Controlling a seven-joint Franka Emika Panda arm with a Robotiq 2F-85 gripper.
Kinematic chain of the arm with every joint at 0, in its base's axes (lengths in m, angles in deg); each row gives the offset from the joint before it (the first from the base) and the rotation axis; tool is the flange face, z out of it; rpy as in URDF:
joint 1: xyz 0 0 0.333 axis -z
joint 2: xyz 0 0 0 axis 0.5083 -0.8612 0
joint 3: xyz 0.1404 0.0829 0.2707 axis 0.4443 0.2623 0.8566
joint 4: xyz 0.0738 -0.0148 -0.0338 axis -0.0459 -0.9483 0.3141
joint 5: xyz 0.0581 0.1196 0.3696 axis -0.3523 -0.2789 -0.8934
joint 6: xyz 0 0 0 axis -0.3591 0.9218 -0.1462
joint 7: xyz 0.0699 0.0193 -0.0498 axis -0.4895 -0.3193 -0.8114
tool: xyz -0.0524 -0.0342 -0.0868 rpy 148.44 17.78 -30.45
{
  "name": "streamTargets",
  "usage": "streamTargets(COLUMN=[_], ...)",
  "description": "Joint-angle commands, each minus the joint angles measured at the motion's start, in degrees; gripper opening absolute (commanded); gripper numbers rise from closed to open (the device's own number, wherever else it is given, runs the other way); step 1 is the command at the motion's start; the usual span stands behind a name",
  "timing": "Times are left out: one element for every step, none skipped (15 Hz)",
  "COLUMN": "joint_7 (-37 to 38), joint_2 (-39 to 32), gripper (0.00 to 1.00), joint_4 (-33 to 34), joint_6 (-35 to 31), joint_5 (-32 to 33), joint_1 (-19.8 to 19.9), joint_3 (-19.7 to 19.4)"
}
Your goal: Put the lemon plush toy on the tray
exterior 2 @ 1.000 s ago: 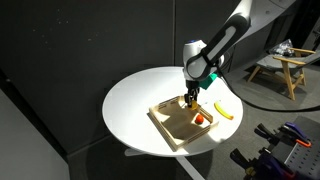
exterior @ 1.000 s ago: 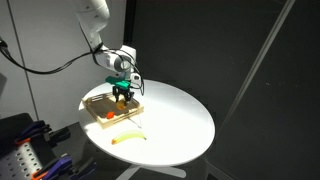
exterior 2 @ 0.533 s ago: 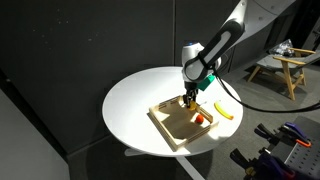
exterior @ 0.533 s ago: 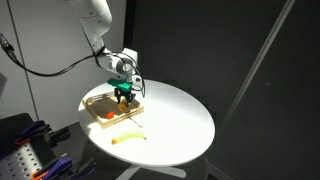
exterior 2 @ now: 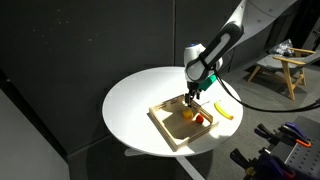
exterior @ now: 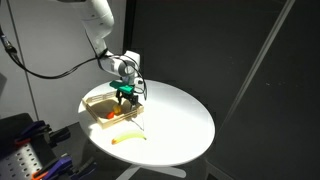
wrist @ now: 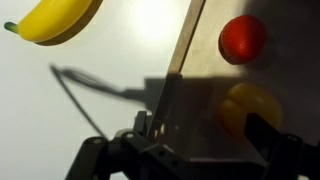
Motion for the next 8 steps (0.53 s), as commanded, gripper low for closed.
streamTargets(joint_7=[3.4, 3.9, 4.5, 4.7, 4.9, 5.0, 4.7, 4.5], joint_2=[2.9, 3.8, 4.9, 6.0, 7.3, 8.6, 10.0, 11.1], gripper=[1.00, 1.00, 1.00, 1.00, 1.00, 1.00, 1.00, 1.00], joint_4=[-0.7, -0.9, -1.2, -1.4, -1.7, -1.9, -2.3, -2.4], joint_6=[3.6, 5.0, 6.5, 8.5, 10.5, 12.3, 13.8, 15.3], joint_5=[1.4, 1.3, 1.3, 1.1, 0.9, 0.8, 0.7, 0.6], joint_1=[0.1, 0.2, 0.4, 0.7, 1.0, 1.4, 1.9, 2.3], joint_3=[-1.5, -1.9, -2.3, -2.5, -2.6, -2.6, -2.5, -2.4])
